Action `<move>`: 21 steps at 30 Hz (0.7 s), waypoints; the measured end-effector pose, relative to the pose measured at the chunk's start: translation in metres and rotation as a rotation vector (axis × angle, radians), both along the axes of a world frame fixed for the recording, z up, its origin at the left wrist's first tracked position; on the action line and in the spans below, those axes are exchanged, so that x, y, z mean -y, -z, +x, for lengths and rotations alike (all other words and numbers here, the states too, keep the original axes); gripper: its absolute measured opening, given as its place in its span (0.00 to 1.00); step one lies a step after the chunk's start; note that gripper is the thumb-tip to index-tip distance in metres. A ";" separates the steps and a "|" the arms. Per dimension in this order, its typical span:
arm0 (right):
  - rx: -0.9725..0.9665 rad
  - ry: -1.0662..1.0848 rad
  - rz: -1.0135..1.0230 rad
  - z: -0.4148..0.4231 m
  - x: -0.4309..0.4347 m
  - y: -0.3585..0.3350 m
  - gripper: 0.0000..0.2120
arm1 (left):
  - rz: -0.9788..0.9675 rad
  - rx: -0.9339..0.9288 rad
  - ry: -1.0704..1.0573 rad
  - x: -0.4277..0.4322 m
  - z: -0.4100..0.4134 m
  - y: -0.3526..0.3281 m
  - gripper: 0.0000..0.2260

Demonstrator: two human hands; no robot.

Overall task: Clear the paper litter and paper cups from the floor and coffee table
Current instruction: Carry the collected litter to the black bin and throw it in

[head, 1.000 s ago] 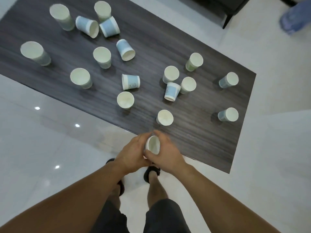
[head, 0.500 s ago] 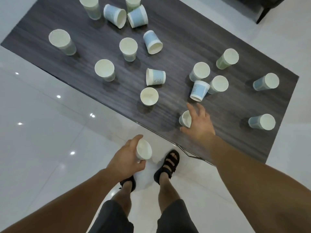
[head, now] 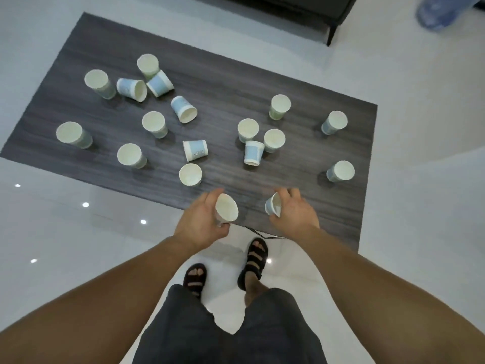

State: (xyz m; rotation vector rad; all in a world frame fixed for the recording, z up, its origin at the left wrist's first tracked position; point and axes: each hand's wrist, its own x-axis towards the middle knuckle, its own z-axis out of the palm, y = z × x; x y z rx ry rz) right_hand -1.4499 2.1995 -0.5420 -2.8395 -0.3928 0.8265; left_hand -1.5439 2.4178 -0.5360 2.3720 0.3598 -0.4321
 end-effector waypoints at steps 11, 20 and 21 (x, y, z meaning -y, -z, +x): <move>0.254 0.408 -0.002 -0.126 0.084 -0.142 0.28 | 0.019 0.219 0.492 0.072 0.001 -0.128 0.35; 0.284 0.863 0.037 -0.300 0.209 -0.177 0.34 | 0.030 0.312 0.925 0.220 -0.068 -0.183 0.37; 0.283 0.916 0.037 -0.325 0.228 -0.178 0.34 | 0.031 0.314 0.985 0.244 -0.082 -0.186 0.38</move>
